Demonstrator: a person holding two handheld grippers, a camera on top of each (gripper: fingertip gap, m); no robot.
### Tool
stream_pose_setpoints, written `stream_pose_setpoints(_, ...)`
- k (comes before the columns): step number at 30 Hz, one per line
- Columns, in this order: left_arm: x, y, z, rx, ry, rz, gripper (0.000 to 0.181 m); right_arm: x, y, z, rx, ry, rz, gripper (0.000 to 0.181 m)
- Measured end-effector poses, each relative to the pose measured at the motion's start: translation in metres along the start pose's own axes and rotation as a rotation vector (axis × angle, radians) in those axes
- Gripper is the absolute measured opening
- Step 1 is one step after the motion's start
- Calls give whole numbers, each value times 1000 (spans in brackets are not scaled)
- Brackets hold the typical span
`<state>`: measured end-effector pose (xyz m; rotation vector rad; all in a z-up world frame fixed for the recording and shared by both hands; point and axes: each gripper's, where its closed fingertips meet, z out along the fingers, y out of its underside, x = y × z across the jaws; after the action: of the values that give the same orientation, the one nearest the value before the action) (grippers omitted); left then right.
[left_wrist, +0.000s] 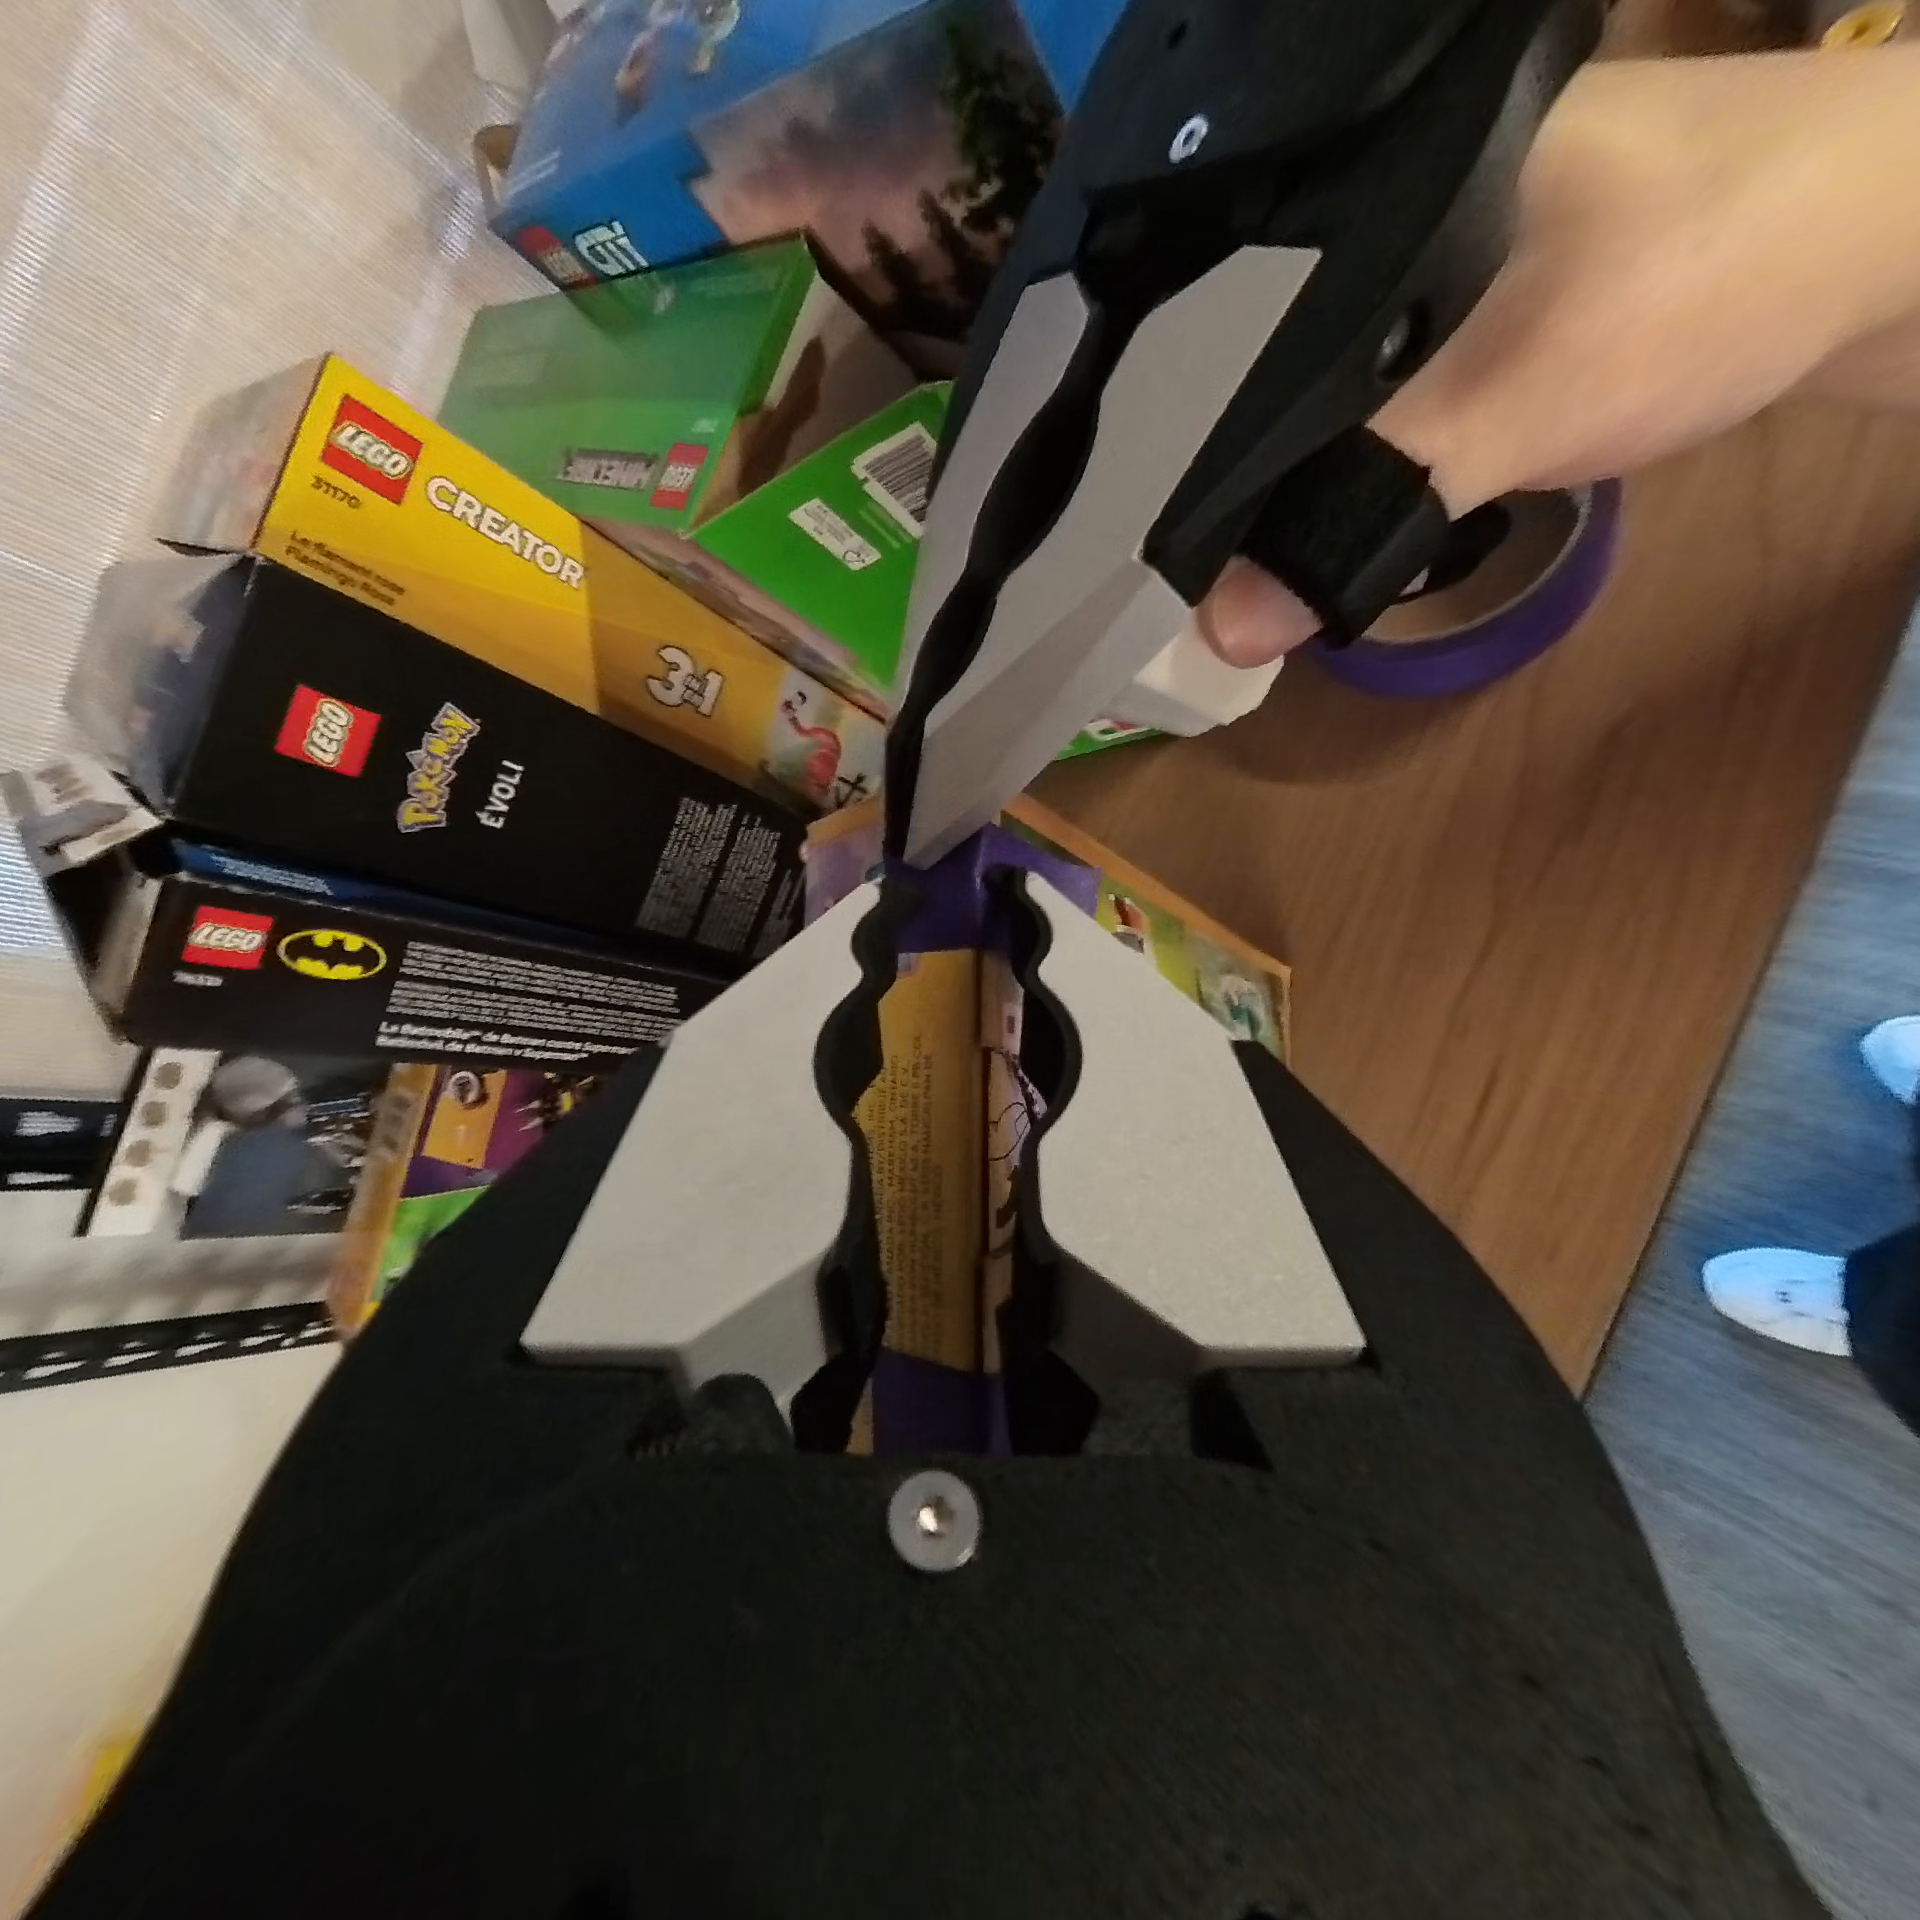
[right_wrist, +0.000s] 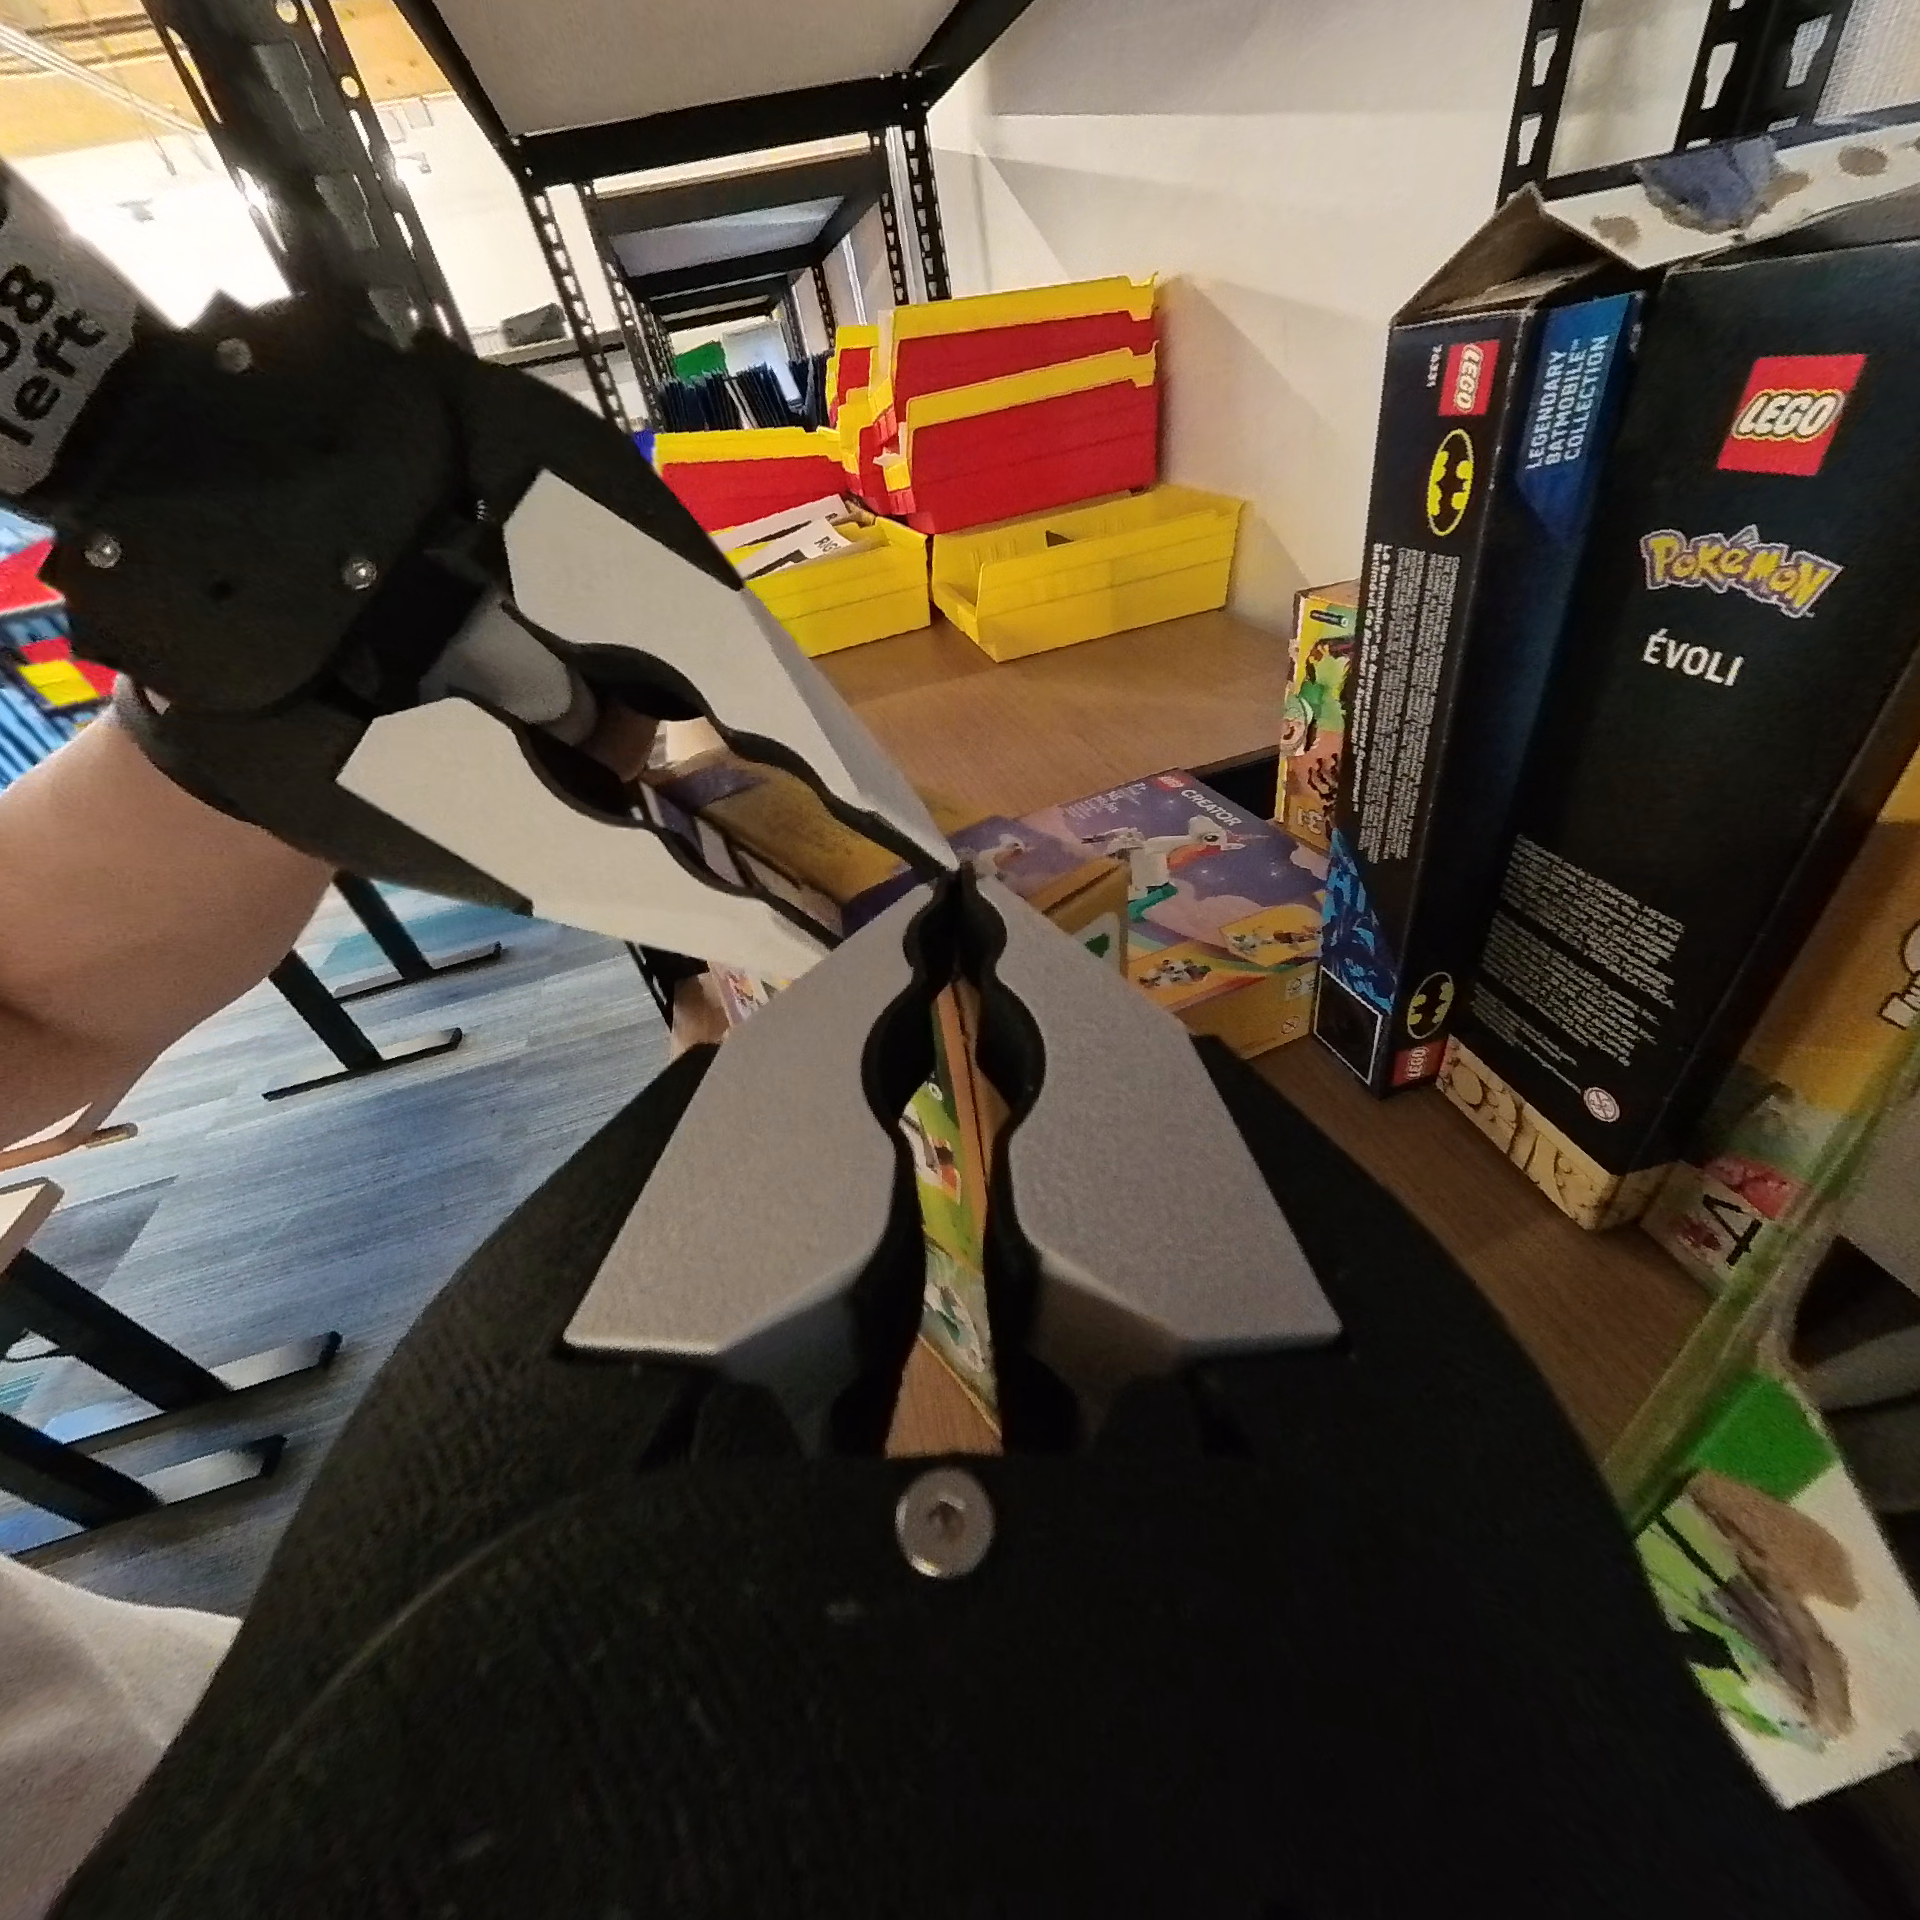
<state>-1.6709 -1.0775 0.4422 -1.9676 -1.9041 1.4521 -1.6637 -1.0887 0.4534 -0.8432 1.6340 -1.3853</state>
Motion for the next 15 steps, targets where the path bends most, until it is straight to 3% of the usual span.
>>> stream_pose_setpoints(10,0,0,0,29,-71,53,18,0,0,0,-6,-6,-6,0)
stream_pose_setpoints(15,1,0,-1,46,-55,18,18,-6,-2,0,22,-105,58,0)
